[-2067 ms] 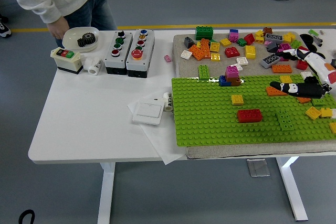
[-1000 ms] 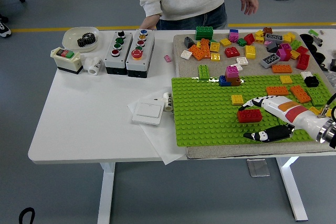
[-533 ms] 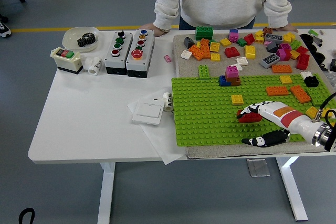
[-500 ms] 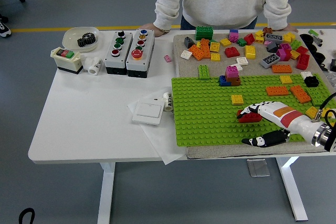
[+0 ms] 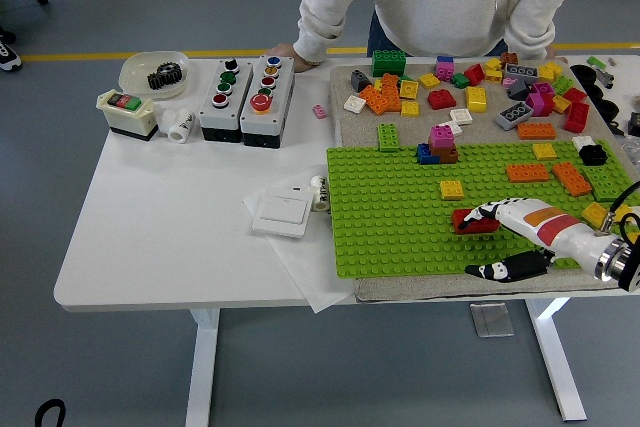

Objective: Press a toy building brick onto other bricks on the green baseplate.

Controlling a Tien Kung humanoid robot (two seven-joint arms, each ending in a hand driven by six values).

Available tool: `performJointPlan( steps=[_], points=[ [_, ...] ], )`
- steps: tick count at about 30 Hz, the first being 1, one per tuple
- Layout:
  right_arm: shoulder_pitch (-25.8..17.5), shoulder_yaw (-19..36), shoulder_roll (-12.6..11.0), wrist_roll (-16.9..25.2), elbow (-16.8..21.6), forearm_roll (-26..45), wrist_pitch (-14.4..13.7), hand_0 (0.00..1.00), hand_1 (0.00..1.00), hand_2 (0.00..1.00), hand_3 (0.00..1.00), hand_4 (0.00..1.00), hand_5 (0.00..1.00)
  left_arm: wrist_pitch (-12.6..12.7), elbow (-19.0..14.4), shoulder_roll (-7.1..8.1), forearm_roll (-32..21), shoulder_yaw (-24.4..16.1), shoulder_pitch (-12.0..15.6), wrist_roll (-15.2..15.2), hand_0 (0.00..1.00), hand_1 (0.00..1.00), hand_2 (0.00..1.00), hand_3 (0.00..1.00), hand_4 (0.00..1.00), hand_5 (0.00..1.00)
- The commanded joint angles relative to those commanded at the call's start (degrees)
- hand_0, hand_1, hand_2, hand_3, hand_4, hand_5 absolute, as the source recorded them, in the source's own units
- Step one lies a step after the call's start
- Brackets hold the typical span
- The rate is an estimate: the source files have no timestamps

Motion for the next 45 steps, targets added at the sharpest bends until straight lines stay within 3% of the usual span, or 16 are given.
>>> performJointPlan(
  steps=[45],
  points=[
    [-0.33, -1.26, 0.14, -0.09, -1.78, -0.65, 0.41, 0.814, 0.763, 0.779, 0.706, 0.874, 0.618, 0.35, 0.03, 0.02, -0.43, 0.39, -0.48, -0.02, 0.754, 0.752, 0.732, 0.597, 0.669, 0.601]
  ],
)
